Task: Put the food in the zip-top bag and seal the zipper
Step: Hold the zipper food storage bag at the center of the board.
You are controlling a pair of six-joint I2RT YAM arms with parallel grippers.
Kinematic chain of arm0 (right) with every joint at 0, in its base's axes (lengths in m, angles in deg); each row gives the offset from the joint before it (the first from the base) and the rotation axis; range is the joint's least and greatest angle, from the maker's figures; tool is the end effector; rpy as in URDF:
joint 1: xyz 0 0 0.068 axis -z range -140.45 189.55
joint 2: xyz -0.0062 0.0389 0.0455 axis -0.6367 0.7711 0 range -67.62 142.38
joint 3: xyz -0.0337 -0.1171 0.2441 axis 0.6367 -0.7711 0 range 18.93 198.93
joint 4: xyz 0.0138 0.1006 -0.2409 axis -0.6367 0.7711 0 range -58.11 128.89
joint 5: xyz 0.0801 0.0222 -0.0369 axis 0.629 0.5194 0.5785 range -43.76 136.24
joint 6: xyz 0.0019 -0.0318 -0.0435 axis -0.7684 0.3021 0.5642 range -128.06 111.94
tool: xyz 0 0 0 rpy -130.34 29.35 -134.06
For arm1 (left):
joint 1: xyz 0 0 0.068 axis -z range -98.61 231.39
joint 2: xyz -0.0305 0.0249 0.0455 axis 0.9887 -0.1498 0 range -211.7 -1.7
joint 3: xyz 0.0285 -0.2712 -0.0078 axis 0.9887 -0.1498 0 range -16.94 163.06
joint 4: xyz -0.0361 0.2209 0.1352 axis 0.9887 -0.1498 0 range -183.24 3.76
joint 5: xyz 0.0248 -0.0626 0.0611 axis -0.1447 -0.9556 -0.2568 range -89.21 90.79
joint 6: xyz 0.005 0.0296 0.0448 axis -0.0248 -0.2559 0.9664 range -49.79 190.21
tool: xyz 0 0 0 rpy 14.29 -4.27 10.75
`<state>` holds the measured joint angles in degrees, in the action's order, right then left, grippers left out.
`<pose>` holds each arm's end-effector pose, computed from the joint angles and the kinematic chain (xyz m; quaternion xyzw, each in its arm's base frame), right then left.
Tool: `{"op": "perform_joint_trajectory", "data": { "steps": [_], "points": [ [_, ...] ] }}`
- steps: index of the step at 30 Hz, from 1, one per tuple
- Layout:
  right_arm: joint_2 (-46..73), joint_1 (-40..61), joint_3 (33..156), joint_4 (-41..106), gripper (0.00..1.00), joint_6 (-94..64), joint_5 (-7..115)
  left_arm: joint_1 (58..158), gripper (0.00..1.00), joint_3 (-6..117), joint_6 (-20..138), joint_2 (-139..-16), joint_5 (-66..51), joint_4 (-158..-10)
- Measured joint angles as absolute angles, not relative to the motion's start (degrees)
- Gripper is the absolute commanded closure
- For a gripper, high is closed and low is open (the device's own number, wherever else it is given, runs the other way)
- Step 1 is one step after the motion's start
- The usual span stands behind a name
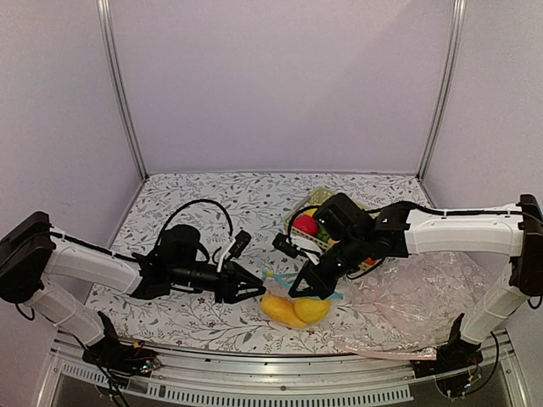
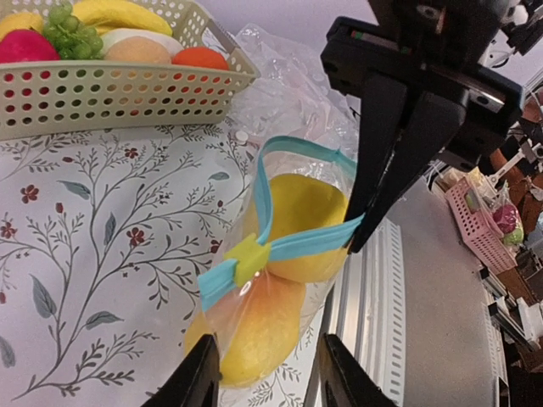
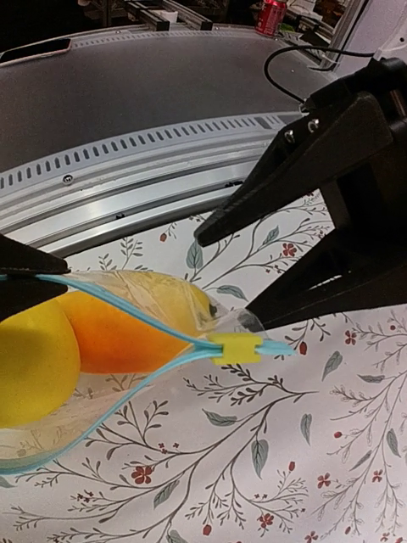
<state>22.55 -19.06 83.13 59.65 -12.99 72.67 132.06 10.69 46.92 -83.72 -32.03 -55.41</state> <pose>0.1584 0.2899 0.2389 -0.4812 0.7933 0.3443 0.1432 0.1562 -0.2212 0.1692 0.3404 0.7430 -0.5049 0.2776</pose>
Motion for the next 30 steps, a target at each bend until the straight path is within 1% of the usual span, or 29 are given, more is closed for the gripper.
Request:
{"op": "perform_joint_trajectory", "data": {
  "steps": [4, 8, 11, 16, 18, 22, 25, 26, 28, 30],
  "points": [
    [22.2, -19.1, 82.9, 59.7, 1.0, -13.0, 73.0, 131.7, 0.61, 11.3, 46.1, -85.4, -33.6, -53.4],
    [21.8, -19.1, 82.9, 59.7, 1.0, -13.0, 73.4, 131.1, 0.69, 12.1, 45.3, -87.0, -35.0, -51.8],
    [21.7, -19.1, 82.7, 59.6, 1.0, -13.0, 73.4, 130.9, 0.72, 13.1, 45.0, -88.3, -36.1, -51.3],
    [21.7, -19.1, 82.4, 59.7, 1.0, -13.0, 73.8, 130.8, 0.86, 13.4, 44.2, -89.4, -37.2, -49.5],
    [21.7, -19.1, 82.3, 59.7, 1.0, -13.0, 73.8, 130.8, 0.89, 13.5, 43.5, -89.9, -37.8, -48.8],
    [21.7, -19.1, 82.1, 59.7, 1.0, -13.0, 73.8, 130.8, 0.99, 13.7, 42.7, -91.0, -39.1, -47.5],
    [21.7, -19.1, 81.9, 59.5, 1.0, -13.0, 73.7, 130.8, 1.0, 13.6, 42.0, -91.4, -39.5, -46.4],
    [21.7, -19.1, 81.9, 59.3, 1.0, -13.1, 73.7, 130.8, 0.94, 13.5, 41.8, -91.4, -39.7, -46.1],
    [21.5, -19.0, 81.7, 59.0, 1.0, -13.2, 73.7, 130.8, 0.88, 13.2, 41.4, -91.4, -39.8, -45.7],
    [21.0, -18.9, 81.3, 58.7, 1.0, -13.4, 73.7, 130.7, 0.85, 12.7, 41.1, -91.4, -39.8, -45.2]
  ]
}}
